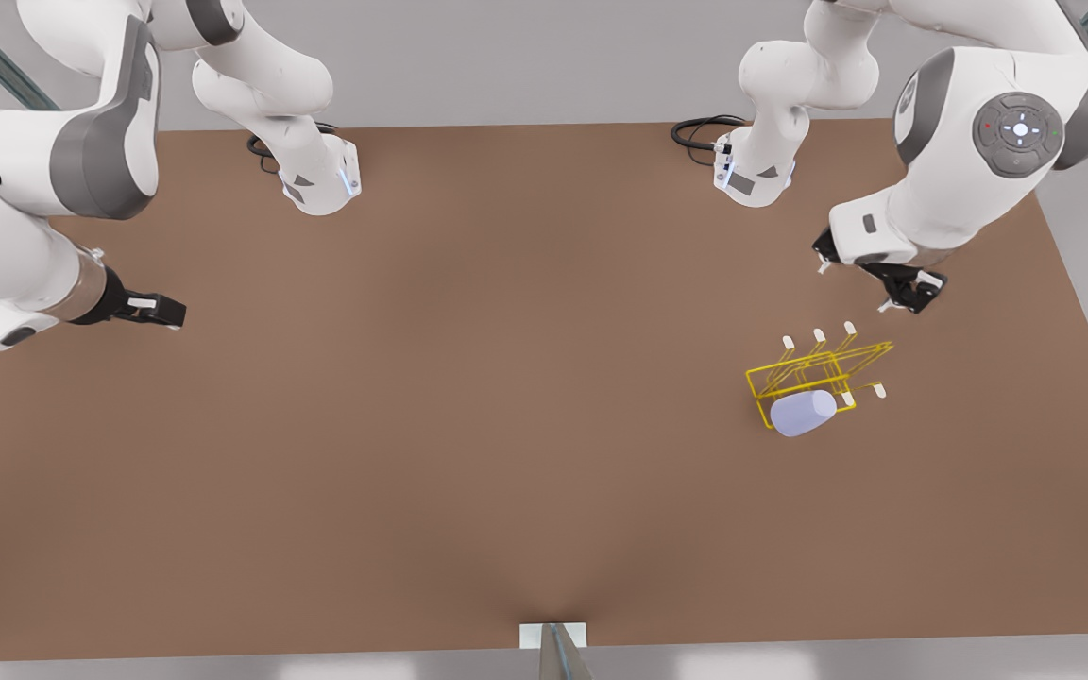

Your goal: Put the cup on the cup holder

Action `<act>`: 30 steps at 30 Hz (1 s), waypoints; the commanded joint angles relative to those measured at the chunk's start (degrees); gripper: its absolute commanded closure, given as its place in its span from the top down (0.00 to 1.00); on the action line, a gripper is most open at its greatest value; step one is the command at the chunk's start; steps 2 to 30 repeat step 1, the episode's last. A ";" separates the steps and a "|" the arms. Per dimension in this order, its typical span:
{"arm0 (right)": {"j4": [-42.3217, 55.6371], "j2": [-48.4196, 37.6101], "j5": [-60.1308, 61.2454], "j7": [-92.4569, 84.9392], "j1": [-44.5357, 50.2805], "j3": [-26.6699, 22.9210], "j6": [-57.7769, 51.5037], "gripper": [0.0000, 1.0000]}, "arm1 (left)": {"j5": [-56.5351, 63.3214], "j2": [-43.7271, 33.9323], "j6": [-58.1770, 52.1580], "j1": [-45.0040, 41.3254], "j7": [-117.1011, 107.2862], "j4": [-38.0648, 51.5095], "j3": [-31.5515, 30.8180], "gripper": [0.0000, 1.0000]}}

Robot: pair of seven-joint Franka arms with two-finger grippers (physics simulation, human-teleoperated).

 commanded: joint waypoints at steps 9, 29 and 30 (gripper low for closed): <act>0.03 0.14 2.43 -0.03 -0.14 0.04 0.59 1.00 | -0.89 -0.92 1.73 0.22 -19.90 -0.98 -0.01 1.00; 0.03 0.14 2.43 -0.03 -0.14 0.04 0.59 1.00 | -0.89 -0.92 1.73 0.22 -19.90 -0.98 -0.01 1.00; 0.03 0.14 2.43 -0.03 -0.14 0.04 0.59 1.00 | -0.89 -0.92 1.73 0.22 -19.90 -0.98 -0.01 1.00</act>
